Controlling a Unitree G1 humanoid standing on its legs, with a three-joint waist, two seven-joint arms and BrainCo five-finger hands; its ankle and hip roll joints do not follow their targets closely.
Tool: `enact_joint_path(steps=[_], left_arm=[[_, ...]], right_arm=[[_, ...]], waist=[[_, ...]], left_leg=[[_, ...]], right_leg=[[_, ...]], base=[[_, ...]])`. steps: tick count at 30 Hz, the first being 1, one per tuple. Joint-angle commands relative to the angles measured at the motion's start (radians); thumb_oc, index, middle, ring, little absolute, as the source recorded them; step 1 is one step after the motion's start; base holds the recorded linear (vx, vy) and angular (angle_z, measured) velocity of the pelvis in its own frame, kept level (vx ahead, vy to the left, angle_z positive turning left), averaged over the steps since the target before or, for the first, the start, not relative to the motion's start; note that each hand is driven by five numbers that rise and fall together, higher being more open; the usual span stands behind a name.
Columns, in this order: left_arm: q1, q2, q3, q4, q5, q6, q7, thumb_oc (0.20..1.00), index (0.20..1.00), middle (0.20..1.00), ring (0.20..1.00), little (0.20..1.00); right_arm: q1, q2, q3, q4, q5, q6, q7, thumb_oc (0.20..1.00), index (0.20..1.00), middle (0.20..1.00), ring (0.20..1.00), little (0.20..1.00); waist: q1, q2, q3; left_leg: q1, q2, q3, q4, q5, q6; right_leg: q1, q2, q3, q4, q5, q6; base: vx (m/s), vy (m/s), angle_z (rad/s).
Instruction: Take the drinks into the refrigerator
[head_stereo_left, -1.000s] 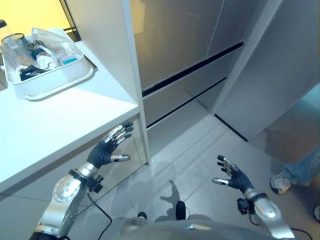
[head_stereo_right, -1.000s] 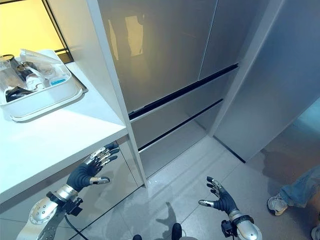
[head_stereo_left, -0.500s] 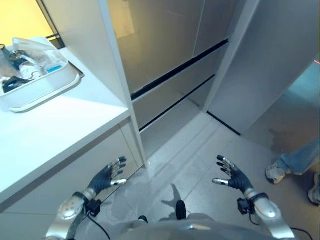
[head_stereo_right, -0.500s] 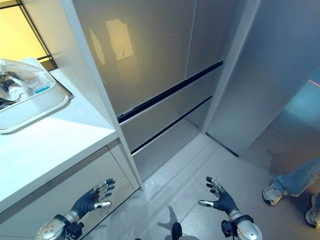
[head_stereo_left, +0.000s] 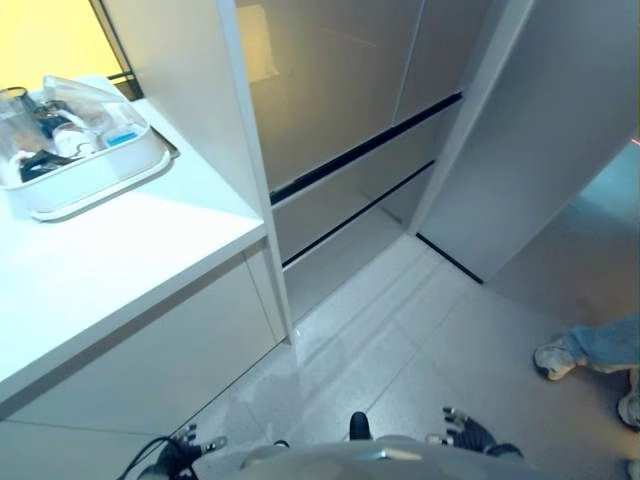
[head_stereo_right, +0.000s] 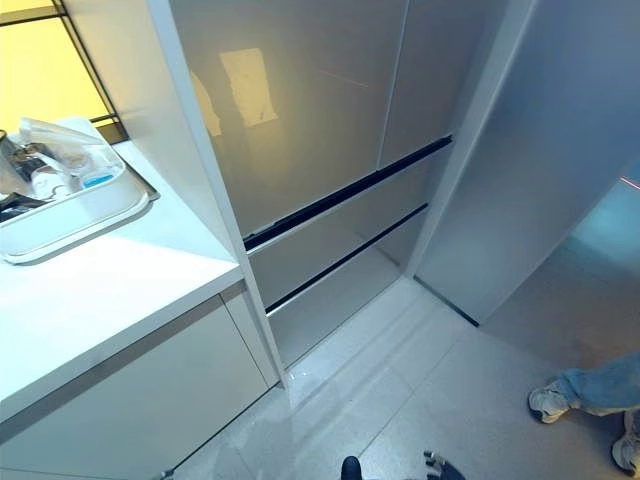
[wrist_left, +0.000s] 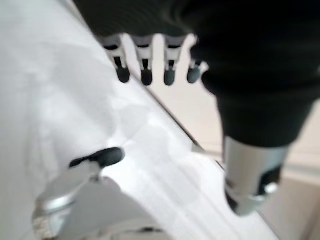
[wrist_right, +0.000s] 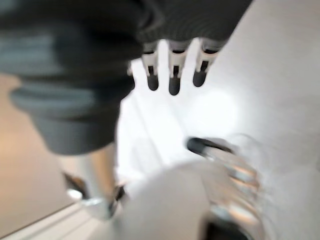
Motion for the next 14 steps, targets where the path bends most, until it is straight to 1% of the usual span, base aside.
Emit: enact_joint_path(steps=[1,3,6,14], left_arm=[[-0.067,-0.022,0.028,0.038,-0.08,0.015,0.014,1.0,1.0,1.0,1.0,1.0],[-0.07,-0.042,0.033,0.043,-0.117,0.023,0.02,1.0,1.0,1.0,1.0,1.0],[-0.078,-0.057,0.019,0.041,-0.131,0.025,0.034,1.0,1.0,1.0,1.0,1.0],[-0.079,-0.061,0.004,0.044,-0.116,0.026,0.05,1.0,1.0,1.0,1.0,1.0]], right_arm=[[-0.065,0.022,-0.002,0.038,0.058,0.027,-0.004,1.0,1.0,1.0,1.0,1.0],[-0.077,0.041,-0.029,0.066,0.1,0.037,-0.015,1.0,1.0,1.0,1.0,1.0],[-0.085,0.063,-0.035,0.066,0.145,0.044,-0.02,1.0,1.0,1.0,1.0,1.0],[-0.097,0.068,-0.013,0.061,0.138,0.054,-0.026,1.0,1.0,1.0,1.0,1.0]], waist=[[0.031,-0.014,0.009],[0.033,-0.012,0.005],[0.035,-0.013,0.002],[0.045,-0.014,-0.006]], left_leg=[[-0.014,-0.034,-0.058,0.002,-0.048,0.031],[-0.013,-0.035,-0.065,0.002,-0.048,0.032],[-0.013,-0.036,-0.076,0.002,-0.046,0.032],[-0.015,-0.038,-0.092,0.002,-0.044,0.03]], right_leg=[[-0.011,-0.069,-0.04,0.102,-0.038,0.106],[-0.006,-0.07,-0.046,0.1,-0.04,0.104],[0.0,-0.07,-0.056,0.102,-0.043,0.101],[0.013,-0.075,-0.077,0.099,-0.05,0.098]], base=[[0.04,-0.004,0.2],[0.02,0.0,0.12],[0.01,-0.006,0.13],[0.01,-0.009,0.09]])
